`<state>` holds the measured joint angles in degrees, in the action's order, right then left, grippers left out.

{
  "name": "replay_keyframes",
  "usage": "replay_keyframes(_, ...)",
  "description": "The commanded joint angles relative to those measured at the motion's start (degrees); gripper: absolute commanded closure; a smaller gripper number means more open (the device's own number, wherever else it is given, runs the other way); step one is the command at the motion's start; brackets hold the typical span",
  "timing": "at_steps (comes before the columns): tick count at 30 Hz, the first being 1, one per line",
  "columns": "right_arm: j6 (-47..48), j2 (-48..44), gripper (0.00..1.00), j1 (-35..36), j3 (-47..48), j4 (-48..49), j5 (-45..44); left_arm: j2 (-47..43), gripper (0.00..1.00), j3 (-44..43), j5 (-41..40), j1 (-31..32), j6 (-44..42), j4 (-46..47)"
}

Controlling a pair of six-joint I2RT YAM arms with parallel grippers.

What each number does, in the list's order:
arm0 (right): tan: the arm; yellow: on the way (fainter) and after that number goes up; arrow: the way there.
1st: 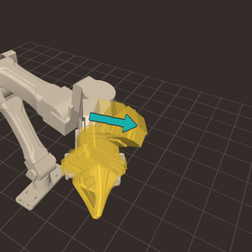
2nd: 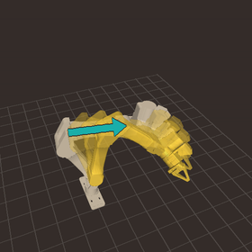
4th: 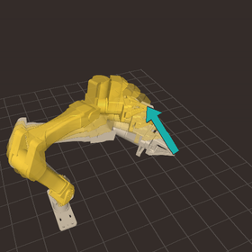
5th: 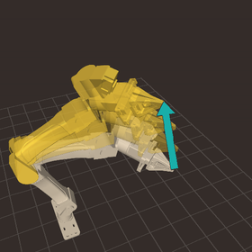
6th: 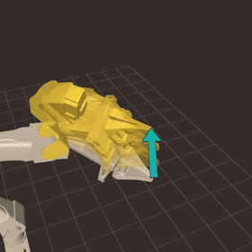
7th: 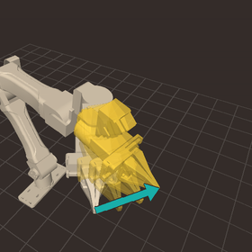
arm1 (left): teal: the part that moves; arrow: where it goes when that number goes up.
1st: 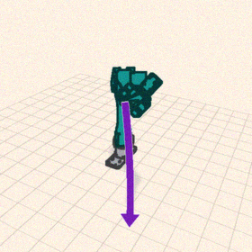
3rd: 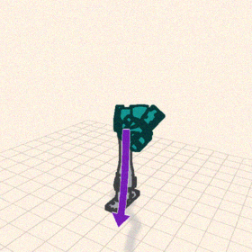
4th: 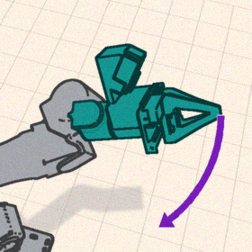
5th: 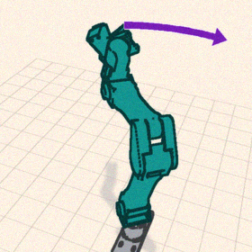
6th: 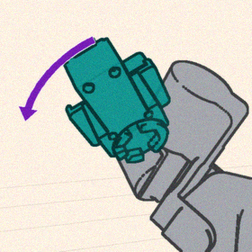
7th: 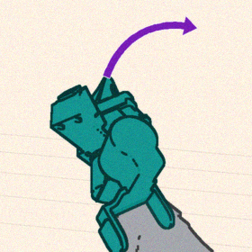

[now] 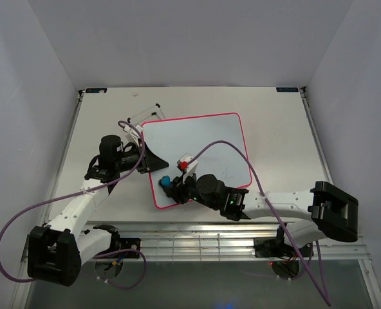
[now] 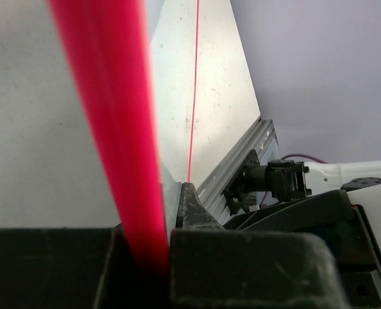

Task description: Erase the whiteboard

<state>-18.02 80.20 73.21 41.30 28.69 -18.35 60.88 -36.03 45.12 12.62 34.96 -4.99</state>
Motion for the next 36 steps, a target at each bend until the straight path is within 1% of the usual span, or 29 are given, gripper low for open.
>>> replay_keyframes(1, 1.9, 1.1, 0.92, -3.9, -0.1, -1.3, 3.6, 1.3, 1.00, 1.5, -0.9, 2.1, -6.8, -11.3)
replay_keyframes(2, -0.6, -0.1, 0.92, -6.6, -1.6, -1.4, 5.4, 1.3, 1.00, 1.4, -0.9, 2.1, -6.8, -11.3)
replay_keyframes(3, -1.9, -0.7, 0.92, -9.7, -3.4, -1.8, 9.6, 1.3, 1.00, 1.4, -0.9, 2.1, -6.9, -11.3)
replay_keyframes(4, -2.5, -2.0, 0.92, -15.3, -7.2, -2.7, 10.5, 1.3, 1.00, 1.4, -0.7, 2.1, -6.9, -11.3)
replay_keyframes(5, -3.7, -2.5, 0.92, -17.8, -8.6, -4.2, 10.6, 1.5, 1.00, 1.4, -0.7, 2.1, -6.9, -11.2)
replay_keyframes(6, -3.9, -3.0, 0.92, -22.2, -9.8, -5.9, 11.0, 1.6, 1.00, 1.4, -0.6, 2.1, -6.9, -11.3)
replay_keyframes(8, -5.6, -4.1, 0.92, -26.5, -13.1, -10.7, 12.2, 1.6, 1.00, 1.4, -0.7, 2.1, -6.8, -11.3)
replay_keyframes(9, -6.4, -4.4, 0.92, -30.8, -14.2, -12.1, 13.9, 1.6, 1.00, 1.3, -0.7, 2.1, -6.9, -11.2)
replay_keyframes(11, -8.9, -4.8, 0.92, -35.1, -17.0, -16.5, 16.2, 1.1, 1.00, 1.4, -1.5, 2.1, -6.8, -11.4)
replay_keyframes(12, -9.3, -4.8, 0.92, -39.2, -17.9, -17.6, 17.7, 0.9, 1.00, 1.4, -1.7, 2.1, -6.8, -11.4)
replay_keyframes(13, -9.7, -4.5, 0.92, -41.1, -18.8, -20.7, 19.9, 0.8, 1.00, 1.4, -2.0, 2.1, -6.7, -11.4)
replay_keyframes(15, -9.6, -4.9, 0.92, -43.7, -19.3, -22.9, 20.7, 0.5, 1.00, 1.4, -2.7, 2.1, -6.7, -11.7)
replay_keyframes(19, -7.7, -8.1, 0.92, -43.7, -19.0, -25.6, 23.4, 0.5, 1.00, 1.3, -2.8, 2.1, -6.7, -11.7)
replay_keyframes(20, -7.3, -9.0, 0.92, -43.5, -19.1, -24.5, 24.9, 0.4, 1.00, 1.3, -2.8, 2.1, -6.7, -11.8)
replay_keyframes(21, -7.2, -11.1, 0.92, -42.6, -19.3, -23.3, 28.9, 0.3, 1.00, 1.4, -2.8, 2.1, -6.7, -11.8)
replay_keyframes(22, -7.7, -12.1, 0.92, -41.7, -19.3, -22.0, 30.6, 0.1, 1.00, 1.3, -2.8, 2.1, -6.7, -11.7)
replay_keyframes(23, -7.9, -12.9, 0.92, -38.5, -18.7, -19.1, 34.1, 0.0, 1.00, 1.4, -2.8, 2.1, -6.7, -11.6)
replay_keyframes(24, -8.1, -13.8, 0.92, -36.3, -18.1, -18.2, 34.3, 0.0, 1.00, 1.4, -2.8, 2.1, -6.7, -11.6)
replay_keyframes(26, -8.4, -14.0, 0.92, -30.9, -16.3, -16.6, 32.9, 0.0, 1.00, 1.4, -2.7, 2.1, -6.7, -11.5)
replay_keyframes(27, -8.3, -13.0, 0.92, -26.0, -14.4, -14.1, 32.4, 0.0, 1.00, 1.5, -2.8, 2.1, -6.7, -11.5)
replay_keyframes(30, -8.9, -8.9, 0.92, -20.6, -11.8, -12.0, 31.3, -0.1, 1.00, 1.4, -2.8, 2.1, -6.7, -11.4)
replay_keyframes(32, -10.3, -7.4, 0.92, -20.3, -10.1, -14.5, 29.1, -0.3, 1.00, 1.4, -3.1, 2.1, -6.7, -11.6)
replay_keyframes(33, -11.1, -6.6, 0.92, -20.8, -10.1, -16.2, 24.4, -0.4, 1.00, 1.4, -3.2, 2.1, -6.7, -11.8)
replay_keyframes(34, -11.7, -6.6, 0.92, -21.8, -10.6, -19.7, 23.1, -0.6, 1.00, 1.4, -3.5, 2.1, -6.7, -11.8)
replay_keyframes(36, -13.4, -7.7, 0.92, -26.2, -12.3, -22.7, 23.0, -1.5, 1.00, 1.4, -4.9, 2.1, -6.7, -12.3)
